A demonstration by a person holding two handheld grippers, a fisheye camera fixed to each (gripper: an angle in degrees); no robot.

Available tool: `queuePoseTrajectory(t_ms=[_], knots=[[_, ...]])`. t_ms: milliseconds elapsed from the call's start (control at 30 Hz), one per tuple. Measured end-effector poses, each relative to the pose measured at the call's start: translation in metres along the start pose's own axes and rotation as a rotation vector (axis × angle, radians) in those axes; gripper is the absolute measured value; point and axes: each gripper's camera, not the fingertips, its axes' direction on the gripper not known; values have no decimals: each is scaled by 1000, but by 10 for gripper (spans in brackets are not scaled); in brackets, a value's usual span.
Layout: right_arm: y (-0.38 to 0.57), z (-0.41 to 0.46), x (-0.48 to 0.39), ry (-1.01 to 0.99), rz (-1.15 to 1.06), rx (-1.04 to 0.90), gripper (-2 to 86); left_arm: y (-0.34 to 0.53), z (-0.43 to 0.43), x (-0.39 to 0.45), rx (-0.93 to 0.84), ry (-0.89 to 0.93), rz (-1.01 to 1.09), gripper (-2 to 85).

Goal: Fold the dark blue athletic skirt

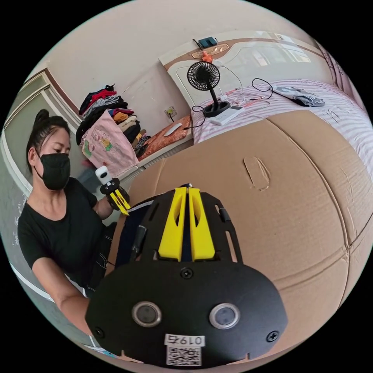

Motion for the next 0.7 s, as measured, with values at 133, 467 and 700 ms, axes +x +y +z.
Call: queuePoseTrajectory(t_ms=[133,467,700], knots=[[-11,26,14,53,55,-65,-9,-3,-5,-22,-11,52,-81,12],[-26,43,25,171,104,-134,-8,-12,-12,-47,-35,91,-106,11],[-25,23,28,108,114,-144,3,-18,-10,-60,-36,106,-108,13]])
